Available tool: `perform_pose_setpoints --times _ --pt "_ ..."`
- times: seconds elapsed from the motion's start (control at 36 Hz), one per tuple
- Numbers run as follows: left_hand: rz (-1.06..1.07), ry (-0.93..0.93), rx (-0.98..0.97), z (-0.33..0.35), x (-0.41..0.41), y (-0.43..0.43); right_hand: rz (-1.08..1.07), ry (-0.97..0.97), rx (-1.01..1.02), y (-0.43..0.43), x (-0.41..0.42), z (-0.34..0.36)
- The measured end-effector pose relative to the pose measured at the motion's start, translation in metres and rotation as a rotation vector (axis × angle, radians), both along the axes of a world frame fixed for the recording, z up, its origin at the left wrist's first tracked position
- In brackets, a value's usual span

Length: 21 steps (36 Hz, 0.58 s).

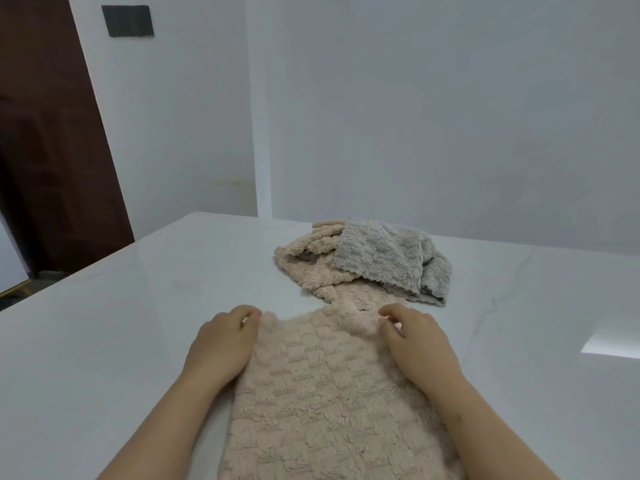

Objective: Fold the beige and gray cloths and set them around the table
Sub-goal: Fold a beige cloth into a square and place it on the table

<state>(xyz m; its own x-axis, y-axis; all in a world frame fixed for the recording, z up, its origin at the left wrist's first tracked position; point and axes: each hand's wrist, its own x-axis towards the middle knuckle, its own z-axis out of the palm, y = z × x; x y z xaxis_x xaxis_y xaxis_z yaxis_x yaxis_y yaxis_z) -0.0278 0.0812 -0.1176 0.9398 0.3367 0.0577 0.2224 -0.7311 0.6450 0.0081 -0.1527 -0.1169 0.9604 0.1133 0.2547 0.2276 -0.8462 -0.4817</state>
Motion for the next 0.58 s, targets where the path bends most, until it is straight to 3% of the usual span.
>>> perform_pose_setpoints --times 0.08,0.17,0.25,0.39,0.53,0.58 --pt "-0.007 0.158 0.356 -0.003 0.002 -0.006 -0.073 -0.041 -0.162 0.001 0.001 -0.004" --pt "-0.023 0.195 0.38 -0.002 0.002 -0.011 -0.114 0.027 -0.249 0.002 0.002 -0.008" --pt "-0.038 0.076 0.243 -0.005 0.0 -0.013 -0.125 0.064 -0.25 0.001 0.003 -0.01" --pt "0.07 -0.248 -0.351 0.003 0.001 -0.015 -0.083 -0.015 -0.119 0.0 0.007 -0.008" --pt "0.059 -0.24 -0.604 0.02 0.012 0.003 -0.025 -0.122 0.217 0.004 0.011 -0.001" --pt "0.029 -0.189 -0.604 0.022 0.017 0.011 -0.008 -0.142 0.284 0.006 0.017 0.001"
